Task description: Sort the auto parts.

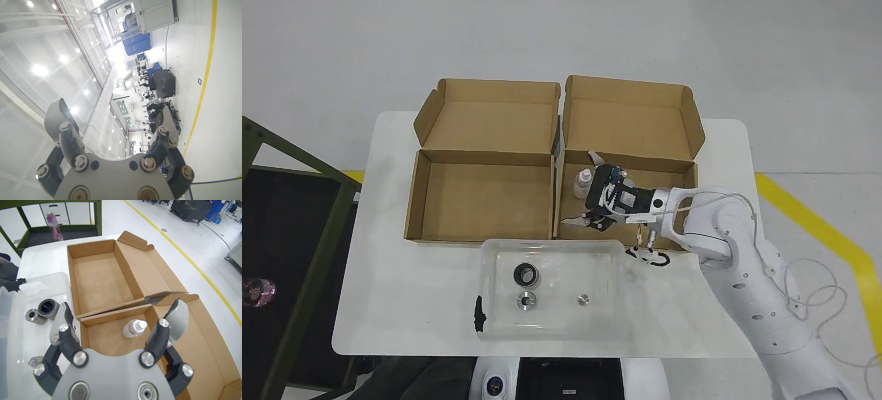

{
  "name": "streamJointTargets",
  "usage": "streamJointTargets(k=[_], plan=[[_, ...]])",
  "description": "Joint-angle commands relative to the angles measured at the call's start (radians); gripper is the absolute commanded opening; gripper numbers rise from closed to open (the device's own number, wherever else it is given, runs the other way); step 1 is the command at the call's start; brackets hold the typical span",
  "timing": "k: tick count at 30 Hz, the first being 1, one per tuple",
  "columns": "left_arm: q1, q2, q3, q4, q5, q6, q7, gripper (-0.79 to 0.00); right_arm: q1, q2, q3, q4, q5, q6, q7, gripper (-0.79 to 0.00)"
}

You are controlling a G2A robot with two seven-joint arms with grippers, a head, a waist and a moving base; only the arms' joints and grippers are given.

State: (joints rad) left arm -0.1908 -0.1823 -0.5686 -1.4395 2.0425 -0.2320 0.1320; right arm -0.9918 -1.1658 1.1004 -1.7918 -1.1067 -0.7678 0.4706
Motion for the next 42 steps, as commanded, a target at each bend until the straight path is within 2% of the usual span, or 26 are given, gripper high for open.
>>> streamJointTargets(k=[1,10,20,31,42], plan=[[0.0,0.0,0.0,0.0,0.0,0.0,0.0,0.0,-0.03,0.005,0.002,-0.038,-0.012,-0.011,0.015,0.0],[0.0,0.0,0.0,0.0,0.0,0.0,0.0,0.0,-0.153,0.022,-0.014,-0.163,-0.103,-0.038,0.02,0.0],[0.0,0.0,0.0,0.0,0.0,0.0,0.0,0.0,-0.249,0.042,-0.035,-0.236,-0.117,-0.117,0.066,0.0],[0.0,0.0,0.0,0.0,0.0,0.0,0.0,0.0,-0.267,0.062,-0.057,-0.269,-0.222,-0.195,0.165,0.0],[0.0,0.0,0.0,0.0,0.0,0.0,0.0,0.0,-0.256,0.072,-0.113,-0.254,-0.209,-0.245,0.242,0.0]])
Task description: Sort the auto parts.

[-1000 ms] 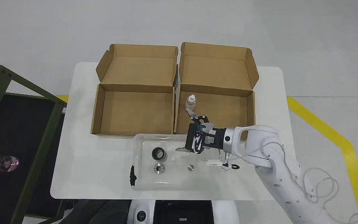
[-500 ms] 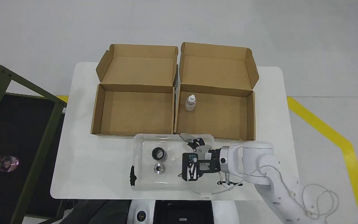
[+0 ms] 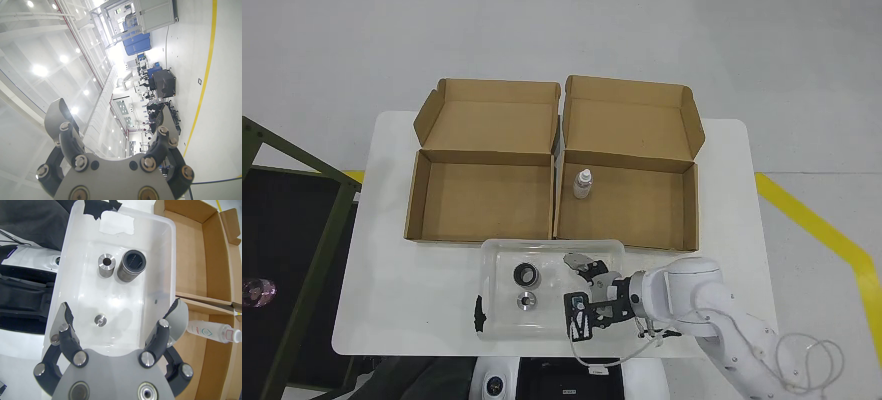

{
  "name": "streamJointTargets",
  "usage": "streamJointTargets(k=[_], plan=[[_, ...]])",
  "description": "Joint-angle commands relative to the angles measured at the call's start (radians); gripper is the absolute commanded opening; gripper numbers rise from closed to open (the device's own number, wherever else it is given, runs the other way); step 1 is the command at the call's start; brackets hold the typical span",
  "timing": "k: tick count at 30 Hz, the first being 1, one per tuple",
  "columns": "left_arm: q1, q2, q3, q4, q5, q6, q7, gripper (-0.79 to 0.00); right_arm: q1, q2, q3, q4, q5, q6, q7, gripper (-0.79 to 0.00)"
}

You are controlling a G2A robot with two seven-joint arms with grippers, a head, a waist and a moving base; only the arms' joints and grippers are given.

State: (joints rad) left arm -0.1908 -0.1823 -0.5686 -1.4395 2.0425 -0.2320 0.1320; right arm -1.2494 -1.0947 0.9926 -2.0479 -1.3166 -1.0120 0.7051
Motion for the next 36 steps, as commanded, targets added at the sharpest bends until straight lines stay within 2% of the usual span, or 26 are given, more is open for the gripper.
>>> streamJointTargets(k=[1,21,28,29,31,36], plan=[[0.0,0.0,0.0,0.0,0.0,0.0,0.0,0.0,0.003,0.001,-0.013,0.006,0.002,0.0,0.014,0.0],[0.0,0.0,0.0,0.0,0.0,0.0,0.0,0.0,0.063,0.013,-0.102,0.075,-0.029,0.006,0.109,0.0],[0.0,0.0,0.0,0.0,0.0,0.0,0.0,0.0,0.087,0.016,-0.138,0.103,-0.041,0.014,0.117,-0.166],[0.0,0.0,0.0,0.0,0.0,0.0,0.0,0.0,0.091,0.016,-0.143,0.106,-0.038,0.015,0.118,-0.215],[0.0,0.0,0.0,0.0,0.0,0.0,0.0,0.0,0.096,0.017,-0.151,0.111,-0.037,0.02,0.123,-0.366],[0.0,0.0,0.0,0.0,0.0,0.0,0.0,0.0,0.111,0.021,-0.172,0.117,-0.042,0.028,0.131,-0.431]])
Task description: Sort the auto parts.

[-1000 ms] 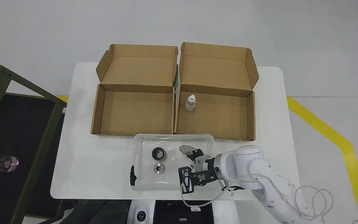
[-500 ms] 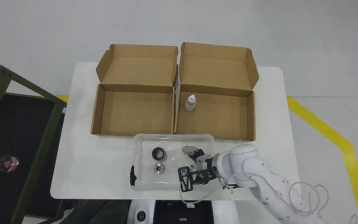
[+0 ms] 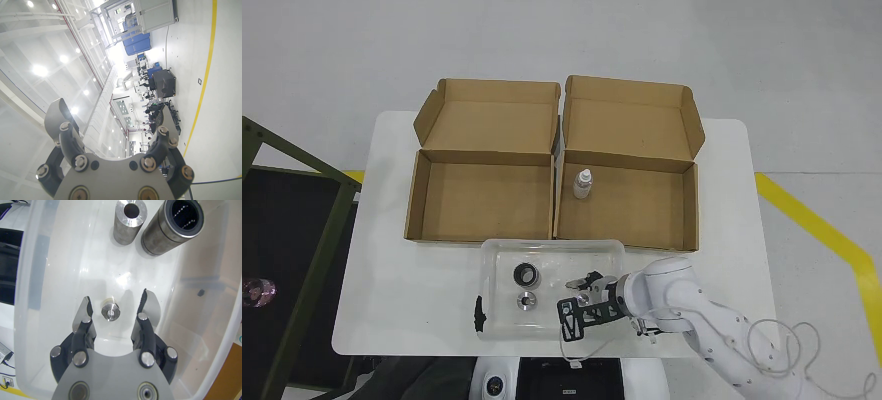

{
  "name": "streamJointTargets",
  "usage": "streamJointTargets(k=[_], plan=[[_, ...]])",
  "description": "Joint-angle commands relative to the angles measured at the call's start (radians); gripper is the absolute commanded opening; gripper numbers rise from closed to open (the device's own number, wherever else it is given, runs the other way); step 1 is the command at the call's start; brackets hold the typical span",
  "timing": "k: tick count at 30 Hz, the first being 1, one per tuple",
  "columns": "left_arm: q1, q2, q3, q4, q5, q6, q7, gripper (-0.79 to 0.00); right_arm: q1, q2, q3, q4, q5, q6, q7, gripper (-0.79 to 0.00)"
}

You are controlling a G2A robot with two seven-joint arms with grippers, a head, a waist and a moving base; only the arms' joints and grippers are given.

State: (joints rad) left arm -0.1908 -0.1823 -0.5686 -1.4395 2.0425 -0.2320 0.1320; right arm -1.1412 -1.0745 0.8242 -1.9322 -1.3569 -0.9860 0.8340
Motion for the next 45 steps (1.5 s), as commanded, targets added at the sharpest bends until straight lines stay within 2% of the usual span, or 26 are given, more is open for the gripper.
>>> streamJointTargets(k=[1,4,9,10,12,21,29,45], plan=[[0.0,0.0,0.0,0.0,0.0,0.0,0.0,0.0,0.007,0.003,-0.008,0.004,-0.003,0.003,0.003,-0.446],[0.0,0.0,0.0,0.0,0.0,0.0,0.0,0.0,0.017,0.006,-0.02,0.009,-0.001,0.006,0.006,-0.486],[0.0,0.0,0.0,0.0,0.0,0.0,0.0,0.0,0.03,0.012,-0.037,0.015,0.016,0.011,0.011,-0.616],[0.0,0.0,0.0,0.0,0.0,0.0,0.0,0.0,0.032,0.014,-0.04,0.016,0.021,0.012,0.012,-0.696],[0.0,0.0,0.0,0.0,0.0,0.0,0.0,0.0,0.036,0.016,-0.043,0.016,0.036,0.014,0.014,-0.785],[0.0,0.0,0.0,0.0,0.0,0.0,0.0,0.0,0.045,0.022,-0.02,-0.013,0.092,0.049,-0.005,-0.785],[0.0,0.0,0.0,0.0,0.0,0.0,0.0,0.0,0.036,0.03,0.033,-0.043,0.1,0.09,-0.126,-0.785],[0.0,0.0,0.0,0.0,0.0,0.0,0.0,0.0,0.035,0.045,0.14,-0.097,0.067,0.099,-0.338,-0.785]])
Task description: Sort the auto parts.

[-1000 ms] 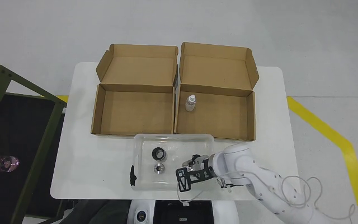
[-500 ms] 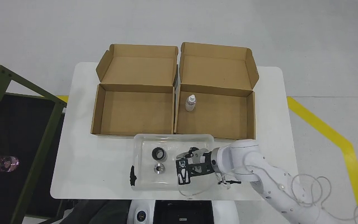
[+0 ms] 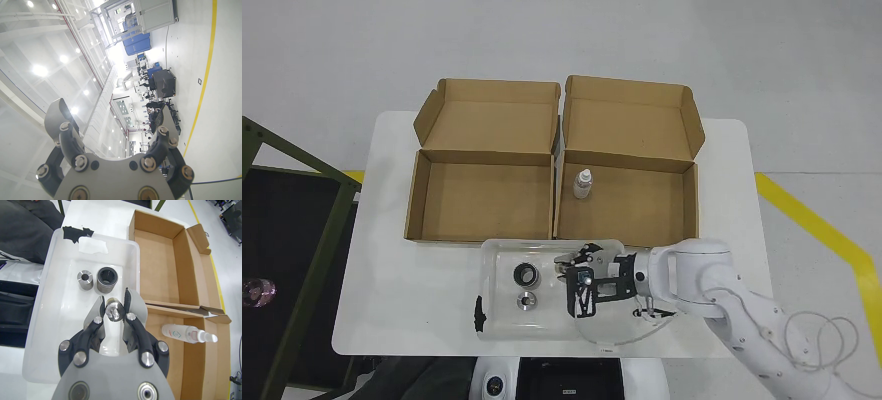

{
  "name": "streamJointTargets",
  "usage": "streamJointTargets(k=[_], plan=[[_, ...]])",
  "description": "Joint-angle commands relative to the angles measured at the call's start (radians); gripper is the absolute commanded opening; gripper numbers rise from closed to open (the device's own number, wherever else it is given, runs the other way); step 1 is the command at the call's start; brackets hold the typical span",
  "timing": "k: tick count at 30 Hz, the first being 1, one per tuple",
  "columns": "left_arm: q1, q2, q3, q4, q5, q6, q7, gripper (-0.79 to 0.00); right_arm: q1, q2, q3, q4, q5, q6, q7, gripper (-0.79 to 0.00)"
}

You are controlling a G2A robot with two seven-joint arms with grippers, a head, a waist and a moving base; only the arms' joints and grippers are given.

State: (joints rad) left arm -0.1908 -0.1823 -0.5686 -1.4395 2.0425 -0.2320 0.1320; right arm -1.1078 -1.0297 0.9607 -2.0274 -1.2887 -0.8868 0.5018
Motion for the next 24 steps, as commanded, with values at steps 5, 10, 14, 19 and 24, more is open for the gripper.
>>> streamJointTargets(k=[5,10,14,19,24], plan=[[0.0,0.0,0.0,0.0,0.0,0.0,0.0,0.0,0.008,0.001,0.024,-0.01,0.004,0.009,-0.051,-0.785],[0.0,0.0,0.0,0.0,0.0,0.0,0.0,0.0,0.015,0.002,0.047,-0.014,0.012,0.018,-0.093,-0.785],[0.0,0.0,0.0,0.0,0.0,0.0,0.0,0.0,0.023,0.004,0.063,-0.013,0.011,0.017,-0.104,-0.785],[0.0,0.0,0.0,0.0,0.0,0.0,0.0,0.0,0.029,0.006,0.083,-0.01,0.019,0.024,-0.113,-0.785],[0.0,0.0,0.0,0.0,0.0,0.0,0.0,0.0,0.032,0.008,0.105,0.0,0.021,0.032,-0.12,-0.785]])
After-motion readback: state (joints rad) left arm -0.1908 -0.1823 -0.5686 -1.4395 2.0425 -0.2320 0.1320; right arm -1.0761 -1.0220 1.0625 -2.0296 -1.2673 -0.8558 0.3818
